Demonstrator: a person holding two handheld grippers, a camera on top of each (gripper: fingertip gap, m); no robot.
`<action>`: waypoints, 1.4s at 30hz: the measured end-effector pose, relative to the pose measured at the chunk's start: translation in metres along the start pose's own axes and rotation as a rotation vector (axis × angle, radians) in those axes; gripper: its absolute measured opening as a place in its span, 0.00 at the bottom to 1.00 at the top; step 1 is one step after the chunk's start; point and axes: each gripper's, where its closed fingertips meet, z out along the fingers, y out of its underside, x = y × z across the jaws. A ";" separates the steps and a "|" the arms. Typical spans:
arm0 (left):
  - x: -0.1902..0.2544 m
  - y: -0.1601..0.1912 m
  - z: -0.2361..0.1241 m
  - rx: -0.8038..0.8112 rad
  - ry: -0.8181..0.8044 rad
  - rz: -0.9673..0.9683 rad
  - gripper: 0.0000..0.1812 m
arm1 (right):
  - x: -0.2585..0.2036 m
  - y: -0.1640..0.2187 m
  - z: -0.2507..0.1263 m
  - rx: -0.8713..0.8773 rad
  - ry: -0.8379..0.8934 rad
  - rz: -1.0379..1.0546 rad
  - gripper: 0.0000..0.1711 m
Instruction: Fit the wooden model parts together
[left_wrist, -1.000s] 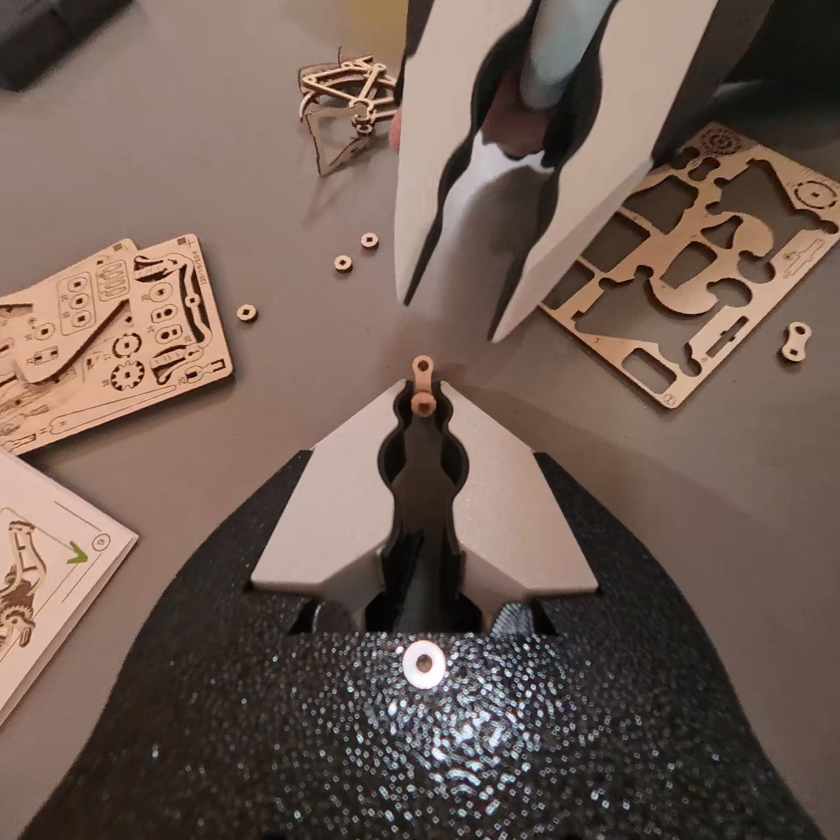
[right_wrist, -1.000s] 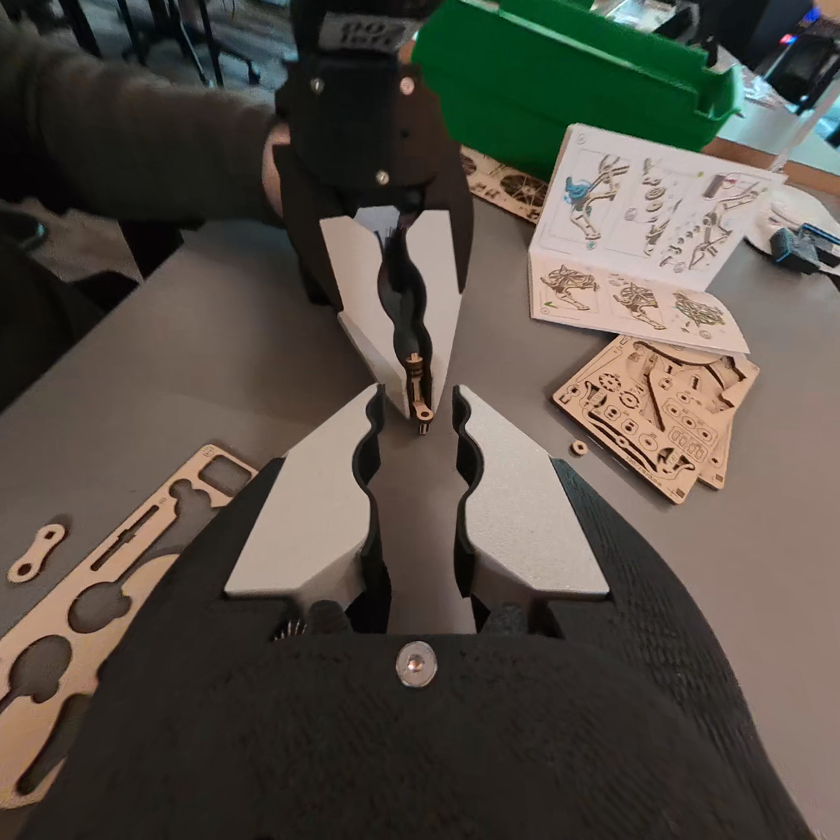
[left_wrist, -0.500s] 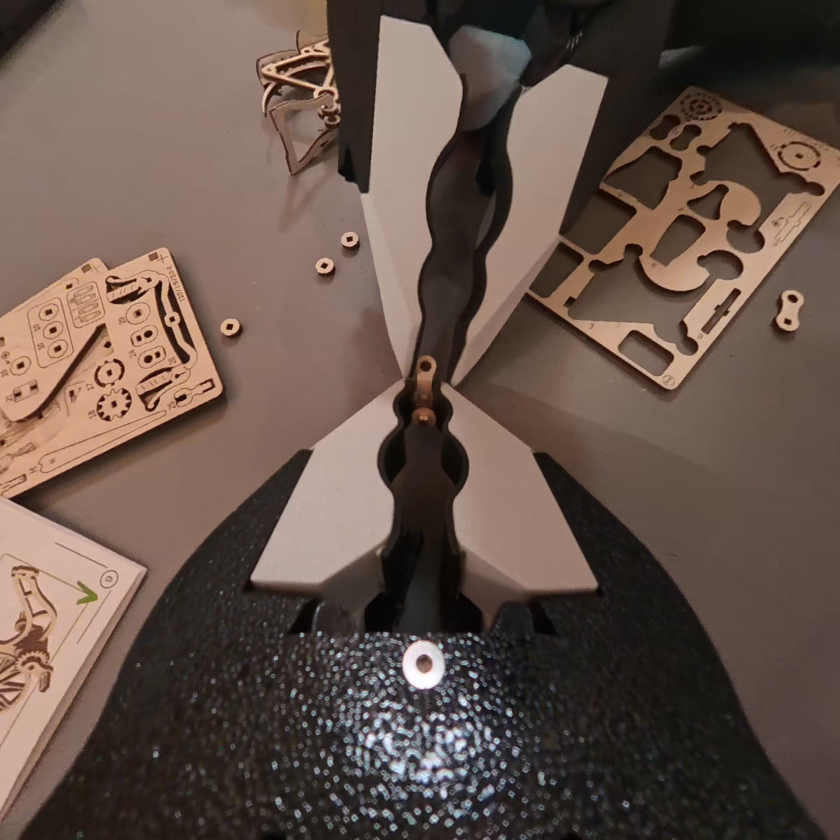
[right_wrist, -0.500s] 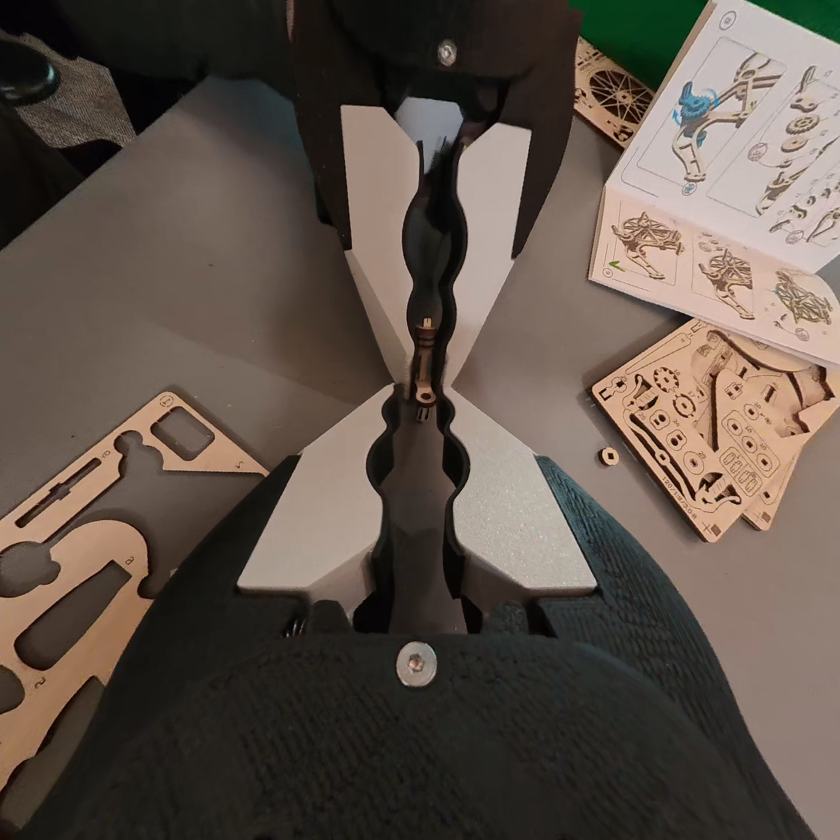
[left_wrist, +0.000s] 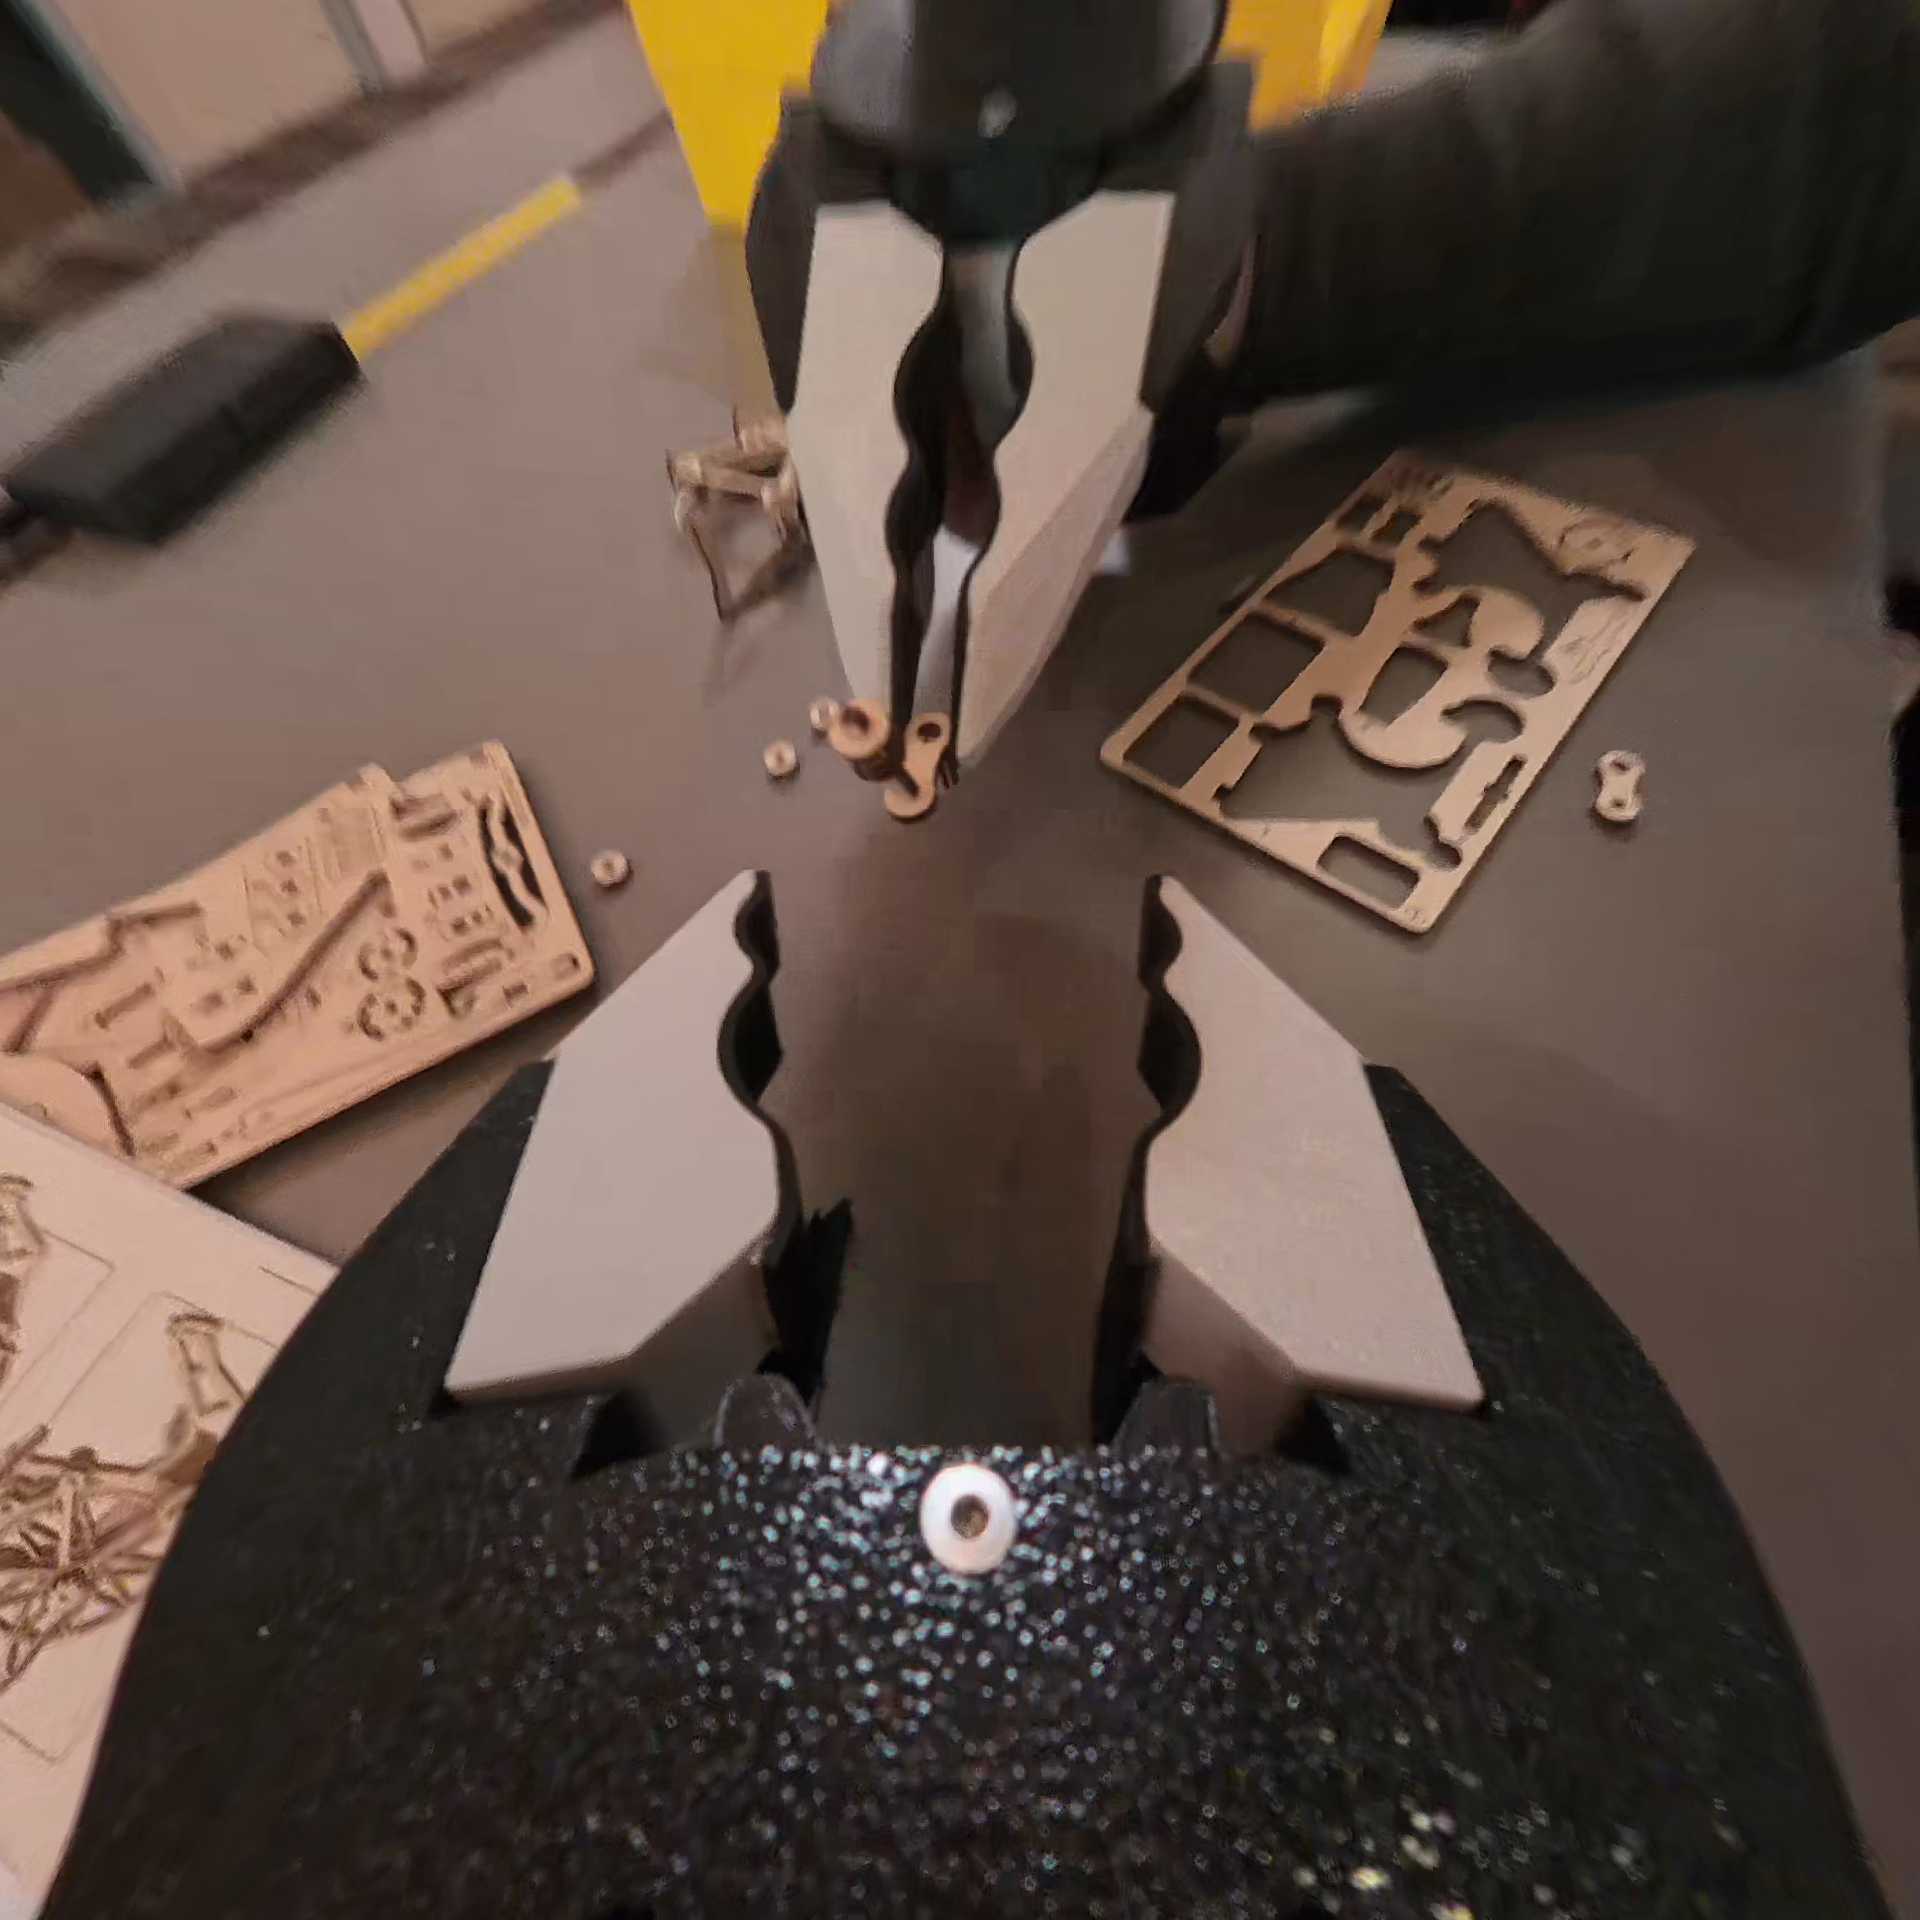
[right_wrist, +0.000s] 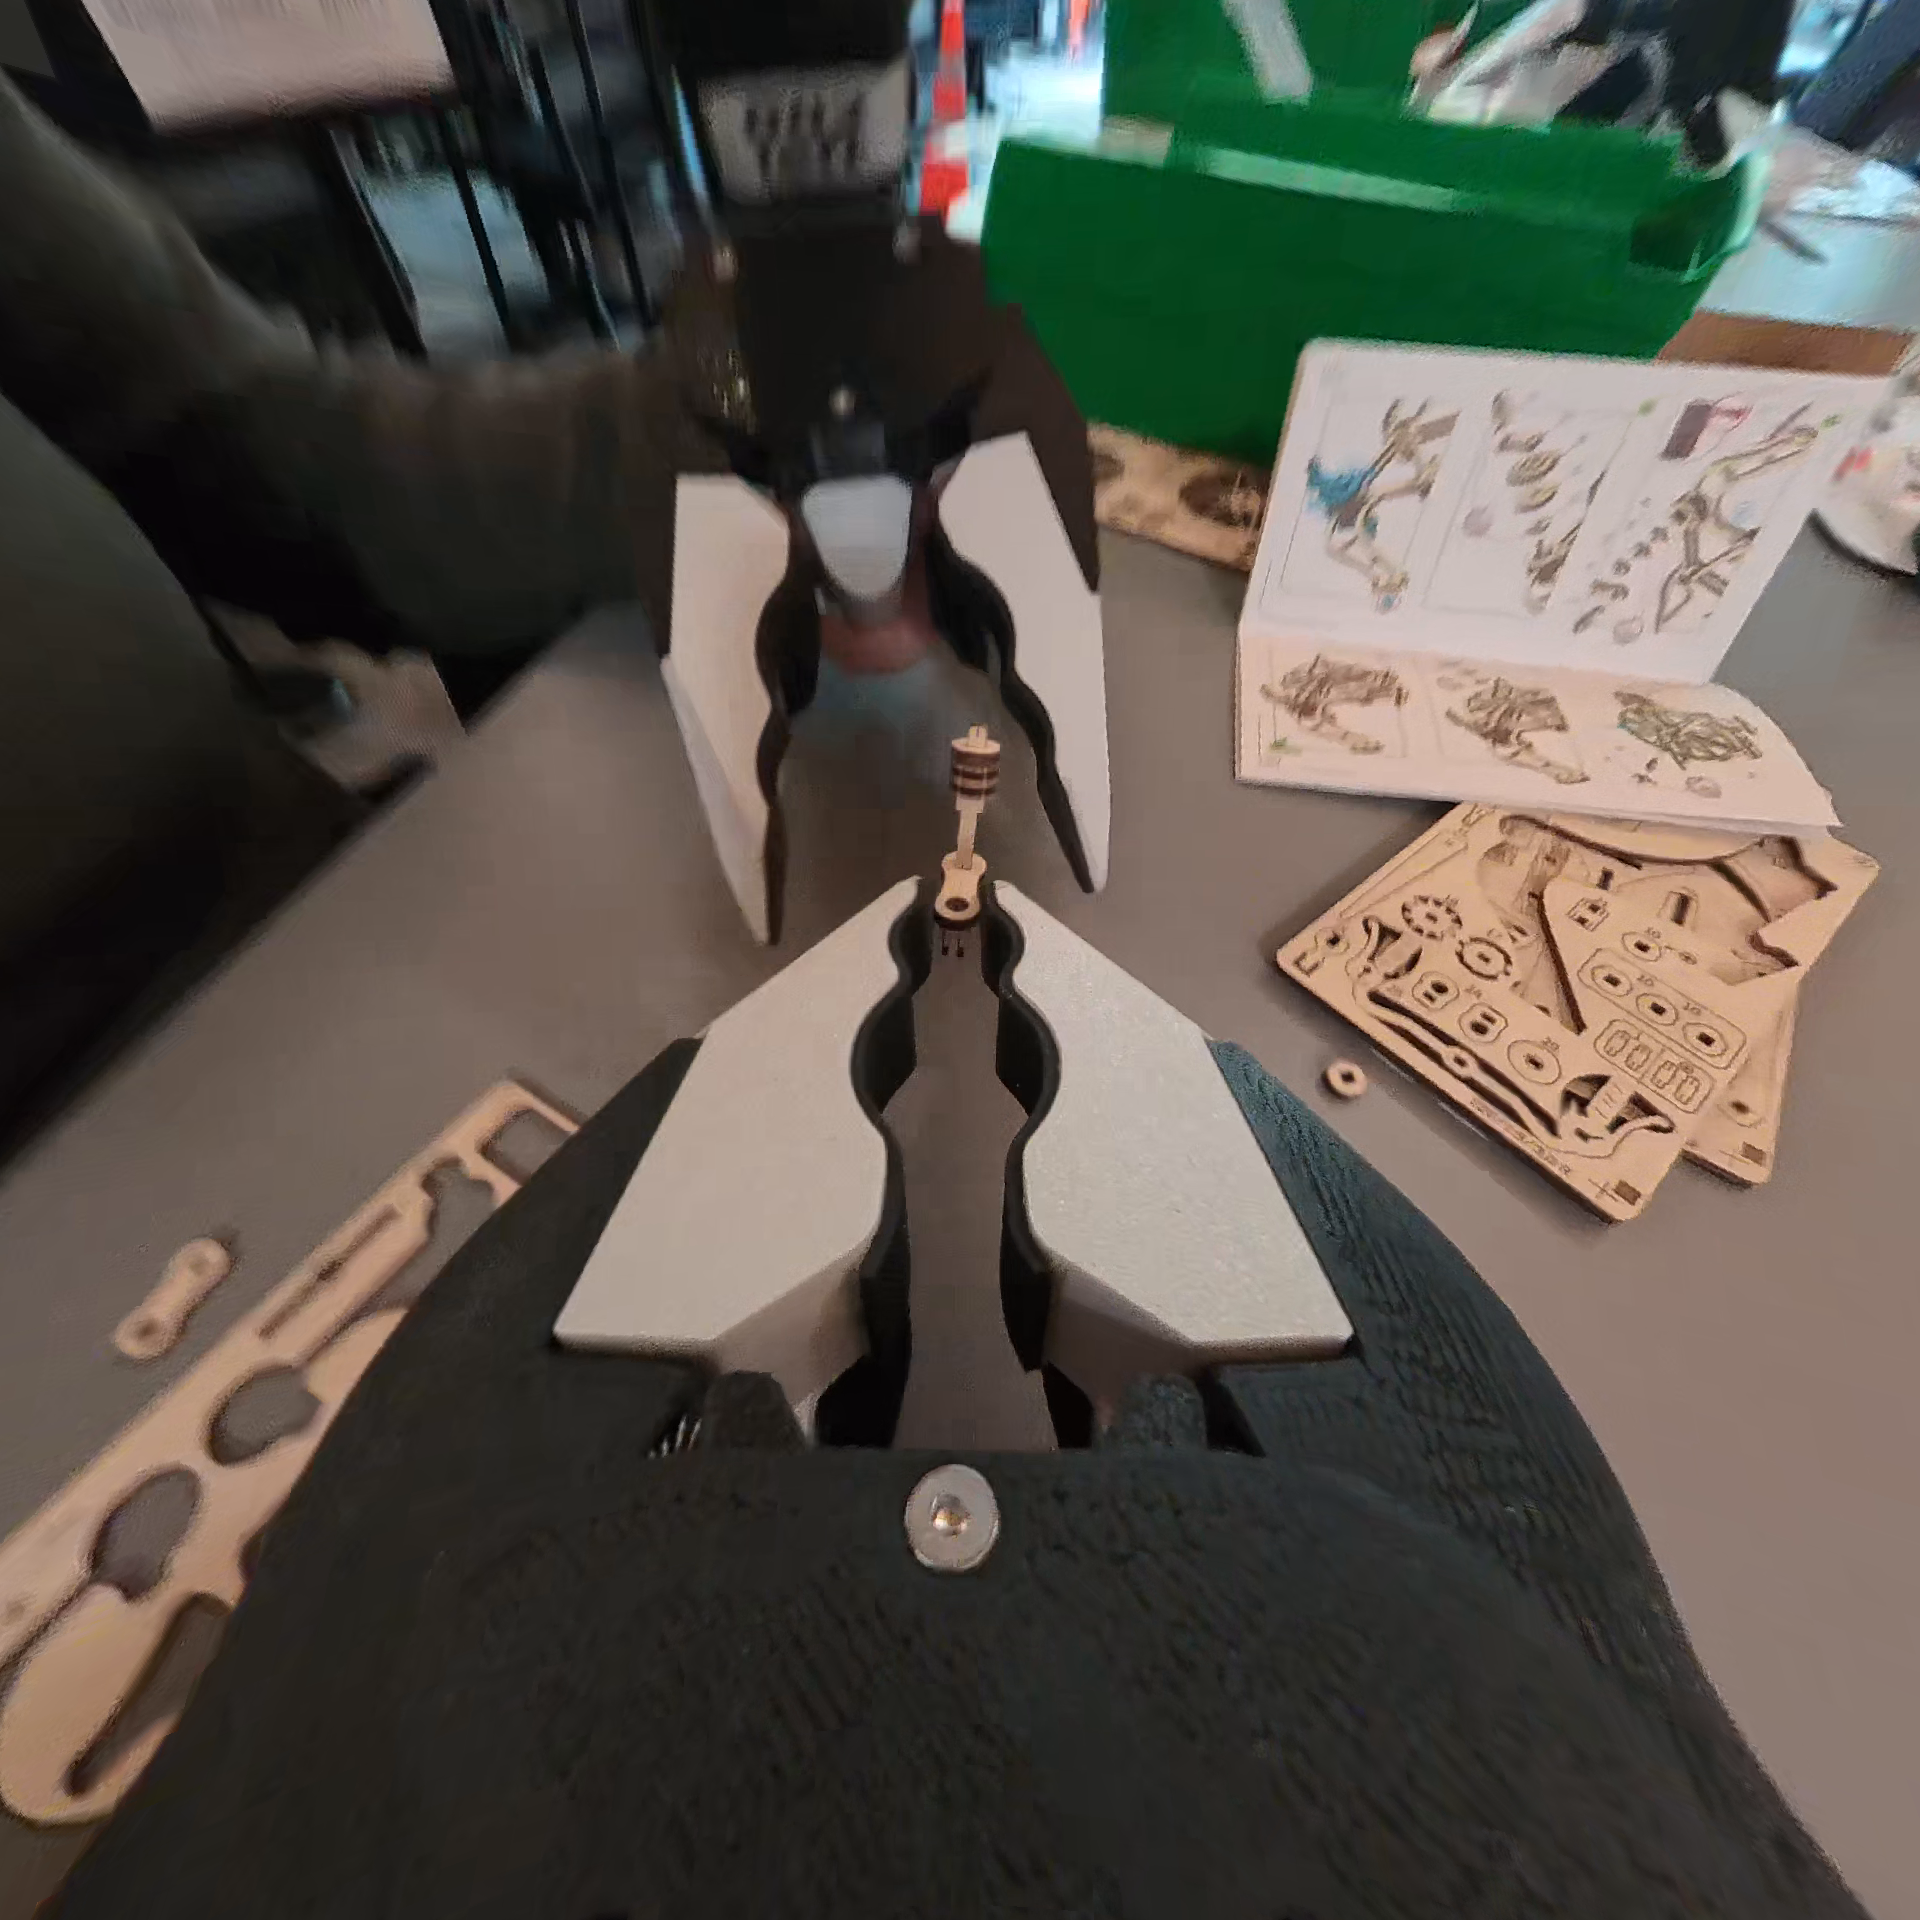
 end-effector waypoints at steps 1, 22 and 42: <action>0.000 -0.010 -0.003 0.063 -0.008 0.008 0.35 | 0.000 -0.010 -0.003 0.068 -0.015 0.054 0.04; 0.002 -0.071 -0.029 0.518 0.067 -0.222 0.06 | -0.015 -0.052 -0.019 0.371 -0.130 0.134 0.04; 0.007 -0.043 -0.008 0.298 0.048 -0.137 0.04 | -0.012 -0.048 -0.014 0.315 -0.014 -0.026 0.06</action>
